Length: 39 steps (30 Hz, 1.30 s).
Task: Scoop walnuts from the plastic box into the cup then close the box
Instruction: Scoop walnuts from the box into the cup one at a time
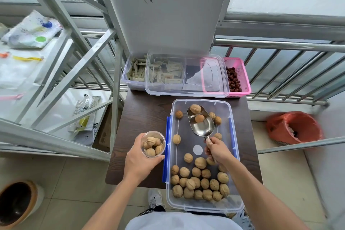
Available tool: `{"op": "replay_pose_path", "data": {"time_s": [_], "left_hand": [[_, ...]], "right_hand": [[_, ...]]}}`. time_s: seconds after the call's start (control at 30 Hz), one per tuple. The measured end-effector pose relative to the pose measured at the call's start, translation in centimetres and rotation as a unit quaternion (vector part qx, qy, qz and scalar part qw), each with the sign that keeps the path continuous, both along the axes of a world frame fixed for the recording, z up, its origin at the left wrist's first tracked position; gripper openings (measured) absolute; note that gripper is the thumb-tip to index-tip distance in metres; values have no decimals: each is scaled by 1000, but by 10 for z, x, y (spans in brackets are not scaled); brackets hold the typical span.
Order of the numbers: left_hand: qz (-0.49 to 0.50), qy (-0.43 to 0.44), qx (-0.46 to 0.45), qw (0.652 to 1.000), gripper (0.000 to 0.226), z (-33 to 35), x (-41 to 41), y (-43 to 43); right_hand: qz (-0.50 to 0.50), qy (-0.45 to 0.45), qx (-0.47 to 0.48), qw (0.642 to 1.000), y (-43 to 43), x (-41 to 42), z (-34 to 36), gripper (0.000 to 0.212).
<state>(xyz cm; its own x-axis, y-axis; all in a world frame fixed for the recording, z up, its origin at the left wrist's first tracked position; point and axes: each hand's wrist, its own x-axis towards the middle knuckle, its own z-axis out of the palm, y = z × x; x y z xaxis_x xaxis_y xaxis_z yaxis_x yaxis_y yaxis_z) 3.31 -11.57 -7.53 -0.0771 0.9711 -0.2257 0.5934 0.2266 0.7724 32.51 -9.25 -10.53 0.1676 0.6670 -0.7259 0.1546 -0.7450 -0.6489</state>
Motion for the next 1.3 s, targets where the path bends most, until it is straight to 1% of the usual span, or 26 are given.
{"op": "replay_pose_path", "data": {"time_s": [0.2, 0.3, 0.37, 0.5, 0.6, 0.73, 0.9, 1.03, 1.13, 1.2, 1.3], "left_hand": [[-4, 10, -12, 1000, 97, 2, 0, 1], [-10, 9, -12, 1000, 95, 5, 1, 2], [-6, 7, -12, 1000, 94, 6, 1, 3], [-2, 9, -17, 1000, 90, 8, 2, 5], [-11, 11, -12, 1000, 87, 10, 4, 6], [-11, 7, -16, 1000, 82, 9, 5, 7], [-9, 2, -17, 1000, 71, 12, 4, 7], [15, -7, -17, 1000, 81, 12, 2, 5], [47, -11, -13, 999, 82, 11, 1, 5], [21, -3, -4, 1000, 79, 12, 2, 5], [54, -4, 8, 999, 77, 13, 4, 6]], "right_hand": [[28, 16, 48, 998, -13, 3, 31, 24], [74, -6, 68, 995, -15, 11, 49, 24], [129, -29, 78, 988, -16, 16, 66, 25], [246, -74, 105, 961, -18, 20, 105, 27], [341, -120, 113, 925, -17, 11, 134, 35], [403, -176, 127, 889, -17, -8, 163, 42], [401, -237, 116, 877, -18, -25, 183, 36], [393, -257, 123, 874, -18, -23, 192, 38], [352, -276, 138, 884, -18, -19, 196, 36], [304, -287, 145, 897, -16, -14, 193, 34], [273, -309, 113, 904, -13, -6, 179, 34]]}}
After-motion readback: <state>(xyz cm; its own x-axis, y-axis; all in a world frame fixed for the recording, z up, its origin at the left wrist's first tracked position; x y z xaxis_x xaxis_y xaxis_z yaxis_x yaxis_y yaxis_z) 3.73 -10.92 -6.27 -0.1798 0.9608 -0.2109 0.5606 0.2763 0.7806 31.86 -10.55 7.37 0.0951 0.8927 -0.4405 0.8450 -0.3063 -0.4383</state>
